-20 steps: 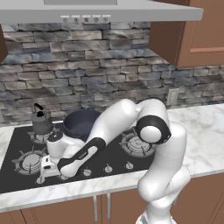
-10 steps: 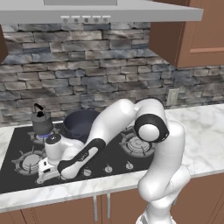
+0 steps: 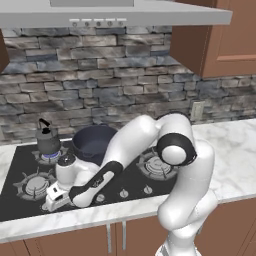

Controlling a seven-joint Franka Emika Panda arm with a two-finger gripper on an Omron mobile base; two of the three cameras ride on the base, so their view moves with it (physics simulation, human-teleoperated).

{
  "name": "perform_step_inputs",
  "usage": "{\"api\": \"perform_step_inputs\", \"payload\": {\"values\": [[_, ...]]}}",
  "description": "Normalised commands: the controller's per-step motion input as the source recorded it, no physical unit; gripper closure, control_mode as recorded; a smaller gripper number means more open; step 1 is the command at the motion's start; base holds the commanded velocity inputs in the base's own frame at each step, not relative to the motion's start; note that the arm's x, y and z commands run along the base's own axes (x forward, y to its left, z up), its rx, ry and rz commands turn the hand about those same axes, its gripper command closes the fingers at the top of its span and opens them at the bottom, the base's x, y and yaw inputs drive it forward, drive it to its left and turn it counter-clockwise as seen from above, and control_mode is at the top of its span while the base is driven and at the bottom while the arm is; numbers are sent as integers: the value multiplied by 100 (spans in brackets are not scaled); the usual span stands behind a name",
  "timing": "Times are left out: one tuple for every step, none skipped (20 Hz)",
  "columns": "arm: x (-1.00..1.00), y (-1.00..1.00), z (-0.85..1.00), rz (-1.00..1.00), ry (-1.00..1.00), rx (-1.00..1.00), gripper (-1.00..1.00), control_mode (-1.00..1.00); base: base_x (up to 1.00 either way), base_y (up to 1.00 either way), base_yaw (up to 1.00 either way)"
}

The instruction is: Pick the kettle from the cabinet and place it on a stove burner. Then pick the pot from the counter and place it on another stove burner. Finally, turn both burners on.

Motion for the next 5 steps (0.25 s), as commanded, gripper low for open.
{"api": "perform_step_inputs", "payload": {"values": [[-8,-5,-35,21,0,0,100,-100,0,0,0],[-6,0,-28,21,-1,2,100,-100,0,0,0],[-6,0,-32,19,0,1,100,-100,0,0,0],[0,0,-26,19,0,1,-100,-100,0,0,0],[0,0,-6,19,0,2,-100,-100,0,0,0]]}}
